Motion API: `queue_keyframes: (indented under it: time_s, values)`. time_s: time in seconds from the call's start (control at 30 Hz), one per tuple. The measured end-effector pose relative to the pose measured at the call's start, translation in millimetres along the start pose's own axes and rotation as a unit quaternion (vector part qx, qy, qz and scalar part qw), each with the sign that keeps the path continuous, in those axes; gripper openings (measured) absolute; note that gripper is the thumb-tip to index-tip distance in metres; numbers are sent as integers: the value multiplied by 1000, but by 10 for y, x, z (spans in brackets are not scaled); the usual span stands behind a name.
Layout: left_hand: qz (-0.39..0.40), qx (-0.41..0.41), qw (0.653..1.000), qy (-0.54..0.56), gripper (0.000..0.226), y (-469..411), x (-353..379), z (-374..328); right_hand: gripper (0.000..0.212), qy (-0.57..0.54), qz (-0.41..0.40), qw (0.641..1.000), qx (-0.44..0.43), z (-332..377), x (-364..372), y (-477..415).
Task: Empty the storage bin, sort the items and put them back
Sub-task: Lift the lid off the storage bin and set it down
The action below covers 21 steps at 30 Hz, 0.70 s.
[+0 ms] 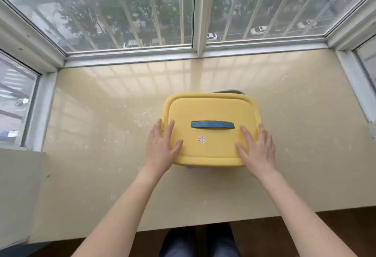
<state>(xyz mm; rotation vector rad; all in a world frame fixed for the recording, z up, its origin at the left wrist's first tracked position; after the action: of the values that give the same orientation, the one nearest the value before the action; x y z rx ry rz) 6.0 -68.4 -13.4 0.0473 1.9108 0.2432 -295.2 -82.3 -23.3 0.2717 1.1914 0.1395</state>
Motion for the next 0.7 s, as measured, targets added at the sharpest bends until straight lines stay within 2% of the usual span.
queue_keyframes:
  time_s: [0.1, 0.3, 0.43, 0.6, 0.7]
  values:
    - [50, -81, 993, 74, 73, -8, 183, 134, 64, -31, 19, 995, 89, -177, 115, 14]
    - [23, -91, 987, 129, 74, 20, 114, 169, 71, -105, 19, 987, 119, -222, 77, 120]
    - [4, -87, 978, 188, 72, 131, -26, 173, 76, -171, -12, 979, 107, -141, -133, 265]
    - [-47, -89, 976, 194, 76, 354, -400, 207, 79, -189, -47, 978, 80, 80, -407, 399]
    - [-87, -97, 971, 199, 82, 538, -672, 304, 81, -197, -40, 978, 51, 306, -503, 419]
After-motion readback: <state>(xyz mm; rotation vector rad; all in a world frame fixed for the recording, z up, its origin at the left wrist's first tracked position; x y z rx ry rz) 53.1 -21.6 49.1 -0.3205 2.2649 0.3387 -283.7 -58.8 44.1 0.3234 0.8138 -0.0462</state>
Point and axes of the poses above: each hand's wrist, its own y-axis away from the middle knuckle, its own x-axis out of the palm, z = x × y, the point moved 7 cm from there along -y, towards the middle knuckle, and after that the axes turned 10 degrees about -y, right-handed, at the moved point
